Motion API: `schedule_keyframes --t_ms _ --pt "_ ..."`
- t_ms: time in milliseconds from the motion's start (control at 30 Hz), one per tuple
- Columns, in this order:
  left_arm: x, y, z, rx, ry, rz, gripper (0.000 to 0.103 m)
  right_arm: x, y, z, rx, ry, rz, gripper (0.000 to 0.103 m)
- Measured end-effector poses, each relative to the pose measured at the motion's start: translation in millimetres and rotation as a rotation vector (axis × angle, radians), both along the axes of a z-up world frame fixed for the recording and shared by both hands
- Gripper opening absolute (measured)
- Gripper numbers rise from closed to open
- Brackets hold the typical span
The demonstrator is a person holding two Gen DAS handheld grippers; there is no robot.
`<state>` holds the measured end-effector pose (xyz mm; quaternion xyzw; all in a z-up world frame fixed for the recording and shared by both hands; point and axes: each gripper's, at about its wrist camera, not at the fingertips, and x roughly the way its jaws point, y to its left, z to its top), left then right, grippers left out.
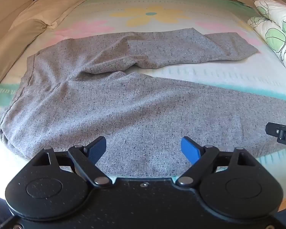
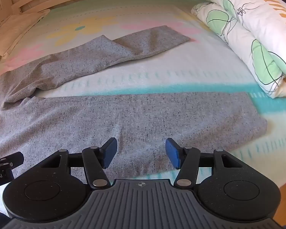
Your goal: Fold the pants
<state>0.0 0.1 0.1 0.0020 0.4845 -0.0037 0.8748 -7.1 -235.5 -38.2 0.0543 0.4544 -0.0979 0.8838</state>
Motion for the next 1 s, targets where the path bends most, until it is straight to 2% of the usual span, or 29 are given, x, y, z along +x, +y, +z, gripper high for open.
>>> schedule_keyframes --t_ms 667,1000 --pt "-2.1 -0.9 -3.5 0.007 0.023 -0.013 0.077 3.4 1.2 -2.6 -0.015 0.022 -0.003 0.055" --pt "-1.4 0.1 -4.4 0.004 0.039 -0.010 0.076 4.1 1.5 -2.7 -0.016 0.023 -0.004 0.055"
